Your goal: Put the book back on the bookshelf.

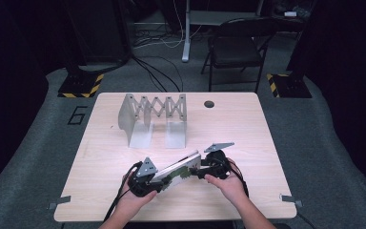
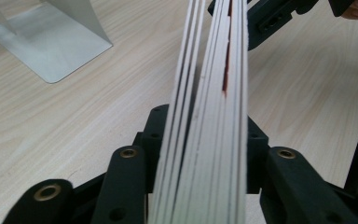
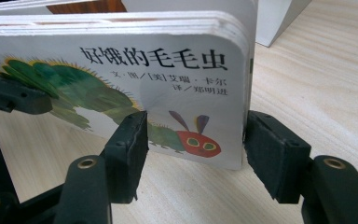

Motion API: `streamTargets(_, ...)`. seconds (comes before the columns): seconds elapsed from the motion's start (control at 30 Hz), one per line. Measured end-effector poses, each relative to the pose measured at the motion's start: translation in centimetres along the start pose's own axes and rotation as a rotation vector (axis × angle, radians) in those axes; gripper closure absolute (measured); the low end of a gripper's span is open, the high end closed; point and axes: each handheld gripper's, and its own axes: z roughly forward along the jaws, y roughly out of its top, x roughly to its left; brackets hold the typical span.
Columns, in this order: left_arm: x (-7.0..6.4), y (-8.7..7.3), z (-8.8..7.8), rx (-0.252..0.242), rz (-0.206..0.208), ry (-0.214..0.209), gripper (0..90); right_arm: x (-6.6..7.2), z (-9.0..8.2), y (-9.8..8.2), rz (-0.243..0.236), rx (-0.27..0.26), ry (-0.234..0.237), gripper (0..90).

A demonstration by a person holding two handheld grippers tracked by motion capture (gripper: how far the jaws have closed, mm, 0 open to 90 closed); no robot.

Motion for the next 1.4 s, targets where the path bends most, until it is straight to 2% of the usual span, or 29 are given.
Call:
streamTargets(0.27, -0.08, 0.03, 0.00, 0.003, 0.010, -0.001, 68.2, -0.07, 0.05, 0.00, 0.006, -0.002, 0.003, 39.6)
streamTargets(0.37, -0.21, 0.04, -0.02, 0.009, 0.013, -0.025, 70.7, -0.17, 0.10, 0.03, 0.014, -0.003, 0.011, 40.0)
streamTargets(0.4, -0.26, 0.05, -0.01, 0.010, 0.025, -0.016, 71.9, -0.20, 0.12, 0.03, 0.018, -0.004, 0.010, 40.4)
streamTargets(0.47, -0.36, 0.09, -0.08, 0.020, 0.035, -0.025, 73.3, -0.28, 0.15, 0.07, 0.015, -0.003, 0.008, 40.6)
streamTargets(0.5, -0.46, 0.04, 0.02, 0.007, 0.037, -0.016, 73.8, -0.34, 0.17, 0.09, 0.010, -0.004, 0.010, 40.6)
streamTargets(0.57, -0.50, 0.07, -0.03, 0.015, 0.048, -0.009, 74.3, -0.34, 0.22, 0.11, 0.014, -0.005, 0.013, 40.7)
streamTargets(0.9, -0.79, 0.34, -0.05, 0.047, 0.049, -0.023, 75.1, -0.46, 0.30, -0.04, 0.017, -0.003, 0.014, 40.7)
streamTargets(0.93, -0.74, 0.37, -0.02, 0.046, 0.053, -0.013, 75.1, -0.49, 0.31, -0.02, 0.018, -0.001, 0.017, 40.6)
streamTargets(1.0, -0.62, 0.52, -0.07, 0.063, 0.046, -0.026, 74.8, -0.46, 0.34, 0.02, 0.025, 0.002, 0.019, 40.7)
streamTargets(1.2, -0.70, 0.77, 0.02, 0.081, 0.032, -0.011, 74.6, -0.43, 0.39, 0.12, 0.015, 0.004, 0.014, 40.7)
streamTargets(1.4, -0.95, 0.79, 0.04, 0.084, 0.057, 0.001, 75.1, -0.41, 0.33, 0.10, 0.018, 0.007, 0.015, 40.7)
